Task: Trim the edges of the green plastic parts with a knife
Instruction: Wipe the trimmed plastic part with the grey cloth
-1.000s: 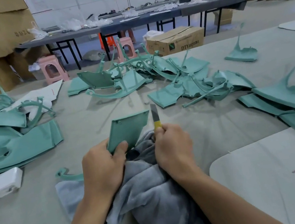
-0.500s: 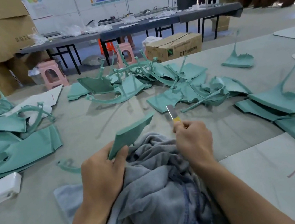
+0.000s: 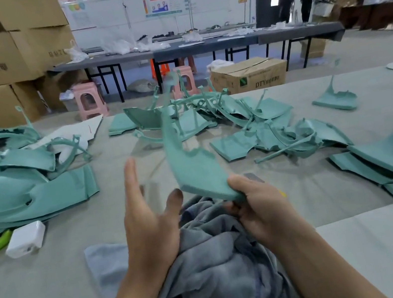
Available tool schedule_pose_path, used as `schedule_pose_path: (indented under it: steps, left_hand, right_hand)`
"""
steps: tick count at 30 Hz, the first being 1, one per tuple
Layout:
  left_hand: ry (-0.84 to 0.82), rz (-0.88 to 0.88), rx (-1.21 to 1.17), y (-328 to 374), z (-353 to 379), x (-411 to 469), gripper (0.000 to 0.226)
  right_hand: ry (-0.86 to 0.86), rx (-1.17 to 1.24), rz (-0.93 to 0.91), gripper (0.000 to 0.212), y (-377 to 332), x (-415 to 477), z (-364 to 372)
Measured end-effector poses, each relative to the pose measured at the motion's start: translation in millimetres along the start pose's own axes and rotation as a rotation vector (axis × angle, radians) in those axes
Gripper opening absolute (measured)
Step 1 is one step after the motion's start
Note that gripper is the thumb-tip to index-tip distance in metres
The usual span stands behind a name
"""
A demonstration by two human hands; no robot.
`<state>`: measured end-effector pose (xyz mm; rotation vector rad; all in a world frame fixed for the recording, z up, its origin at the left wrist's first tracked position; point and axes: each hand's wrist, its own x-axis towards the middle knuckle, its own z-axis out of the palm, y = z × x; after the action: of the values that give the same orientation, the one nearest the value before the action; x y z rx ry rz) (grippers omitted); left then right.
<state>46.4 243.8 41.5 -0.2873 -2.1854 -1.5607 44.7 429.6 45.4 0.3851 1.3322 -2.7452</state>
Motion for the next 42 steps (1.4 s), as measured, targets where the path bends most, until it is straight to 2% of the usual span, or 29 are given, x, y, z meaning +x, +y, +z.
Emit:
schedule_pose_path:
  steps: [2, 3, 5, 6, 7, 9, 10, 12, 13, 14, 16, 17, 18, 19, 20, 22, 24, 26, 28, 31, 33, 34, 36, 39, 42]
  left_hand:
    - [-0.218, -0.083, -0.477, -3, 8, 0, 0.076]
    - [-0.269, -0.126, -0.635, -2, 12, 0, 0.075]
    - [-0.171, -0.263, -0.758, 1, 18, 4, 0.076]
    - [-0.063, -0.335, -0.766, 3, 21, 6, 0.073]
    - [0.024, -0.397, -0.784, 4, 24, 7, 0.062]
    - [0.135, -0.515, -0.837, 3, 26, 10, 0.021]
    - [0.196, -0.56, -0.859, 1, 24, 13, 0.013]
    - [0.369, -0.601, -0.852, -9, 12, 20, 0.016]
    - [0.47, -0.586, -0.822, -15, 3, 25, 0.016]
    - [0.556, -0.564, -0.768, -22, -7, 29, 0.015]
    - [0.615, -0.505, -0.625, -31, -24, 35, 0.014]
    - [0.604, -0.474, -0.552, -35, -30, 36, 0.013]
    - [0.586, -0.452, -0.488, -37, -34, 35, 0.01]
    - [0.569, -0.445, -0.447, -38, -37, 35, 0.005]
    - [0.546, -0.452, -0.422, -37, -38, 34, 0.005]
    - [0.487, -0.448, -0.368, -37, -36, 31, 0.016]
    - [0.395, -0.396, -0.355, -36, -29, 26, 0.019]
    - [0.306, -0.35, -0.415, -33, -20, 21, 0.018]
    - [0.194, -0.297, -0.387, -28, -9, 18, 0.021]
    - [0.116, -0.329, -0.377, -24, 0, 15, 0.035]
    - [0.119, -0.378, -0.466, -24, -6, 18, 0.036]
    - [0.104, -0.388, -0.507, -24, -9, 19, 0.037]
    - [0.089, -0.404, -0.551, -27, -12, 20, 0.037]
    - [0.05, -0.496, -0.677, -26, -10, 19, 0.039]
    - [0.086, -0.436, -0.58, -26, -8, 22, 0.037]
  right_hand:
    - [0.014, 0.022, -0.019, 0.022, 8, -3, 10]
    - [0.0, 0.004, -0.013, 0.021, 13, -3, 13]
    - [-0.069, -0.071, 0.014, 0.03, 16, -8, 21]
    - [-0.106, -0.132, 0.027, 0.032, 15, -11, 25]
    - [-0.143, -0.209, 0.025, 0.031, 14, -14, 28]
    - [-0.181, -0.489, -0.06, 0.022, 15, -20, 31]
    - [-0.163, -0.721, -0.168, 0.016, 16, -23, 31]
    - [-0.032, -1.241, -0.469, 0.01, 22, -30, 29]
    - [0.004, -1.415, -0.595, 0.028, 24, -36, 29]
    - [-0.078, -1.488, -0.637, 0.048, 24, -43, 30]
    - [-0.375, -1.553, -0.539, 0.075, 30, -57, 33]
    - [-0.499, -1.606, -0.521, 0.079, 35, -60, 34]
    - [-0.572, -1.643, -0.568, 0.069, 38, -61, 36]
    - [-0.575, -1.637, -0.641, 0.051, 37, -60, 38]
    - [-0.502, -1.567, -0.683, 0.036, 34, -60, 40]
    - [-0.227, -1.238, -0.735, 0.031, 23, -53, 39]
    - [0.079, -0.922, -0.864, 0.03, 7, -44, 39]
    - [0.244, -0.856, -0.983, 0.022, 4, -41, 49]
    - [0.213, -0.92, -0.869, 0.025, 22, -32, 61]
    - [-0.263, -0.93, -0.534, 0.031, 52, -21, 67]
    - [-0.485, -1.004, -0.528, 0.054, 57, -13, 61]
    - [-0.509, -1.09, -0.568, 0.065, 60, -9, 59]
    - [-0.365, -1.223, -0.693, 0.066, 70, -2, 59]
    - [-0.11, -1.317, -0.832, 0.05, 83, 4, 74]
    - [0.038, -1.271, -0.888, 0.037, 78, 12, 87]
